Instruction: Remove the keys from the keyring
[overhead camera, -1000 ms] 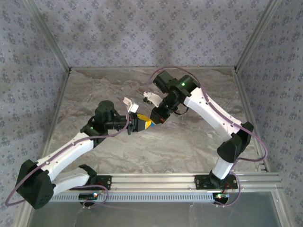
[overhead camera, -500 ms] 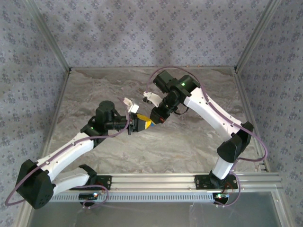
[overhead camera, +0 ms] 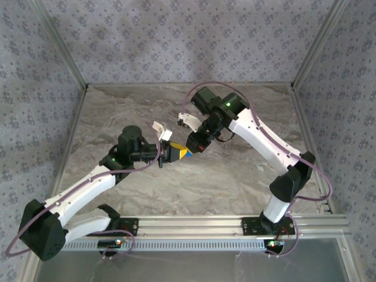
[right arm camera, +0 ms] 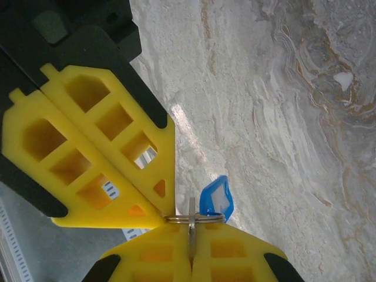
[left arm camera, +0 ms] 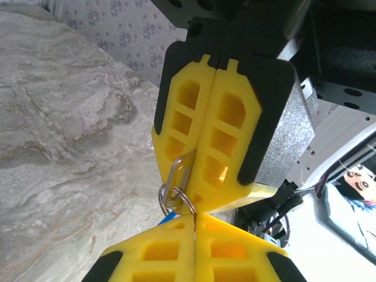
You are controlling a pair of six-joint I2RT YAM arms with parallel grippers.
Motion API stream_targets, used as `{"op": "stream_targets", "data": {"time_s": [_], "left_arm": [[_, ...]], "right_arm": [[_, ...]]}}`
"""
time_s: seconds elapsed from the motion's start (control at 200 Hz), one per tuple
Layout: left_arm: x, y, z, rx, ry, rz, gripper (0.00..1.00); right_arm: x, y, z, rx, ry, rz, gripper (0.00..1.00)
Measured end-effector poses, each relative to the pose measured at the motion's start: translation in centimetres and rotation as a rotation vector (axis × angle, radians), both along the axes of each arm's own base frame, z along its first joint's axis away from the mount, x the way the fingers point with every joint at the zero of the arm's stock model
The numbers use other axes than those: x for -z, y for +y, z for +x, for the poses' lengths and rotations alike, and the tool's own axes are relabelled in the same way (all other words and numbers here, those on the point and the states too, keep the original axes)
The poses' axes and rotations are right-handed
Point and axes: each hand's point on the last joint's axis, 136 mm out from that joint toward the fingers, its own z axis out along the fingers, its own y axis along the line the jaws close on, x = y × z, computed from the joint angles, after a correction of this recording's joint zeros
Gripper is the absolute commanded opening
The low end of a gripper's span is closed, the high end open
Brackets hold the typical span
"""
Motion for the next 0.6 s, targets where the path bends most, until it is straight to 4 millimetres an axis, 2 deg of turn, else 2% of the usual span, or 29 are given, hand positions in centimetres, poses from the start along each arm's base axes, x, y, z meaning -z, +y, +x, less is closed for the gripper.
{"op": "stream_targets", "data": {"time_s": [0.2, 0.445, 0.6], "left_arm": [[-1.0, 1.1, -0.6, -0.068, -0.087, -0.022, 0.0], [-2.7, 2.2, -1.2, -0.124, -0.193, -0.059, 0.0], [-1.4, 2.1, -1.8, -0.11, -0.183, -0.043, 0.0]], "right_arm": [[-0.7, 0.2, -0.3, 0.002, 0.027, 0.066, 0.0], [-0.6, 0.7, -0.4, 0.013, 0.073, 0.105, 0.0], [-0.7, 0.7, -0.1, 0.019, 0.068, 0.114, 0.0]]}}
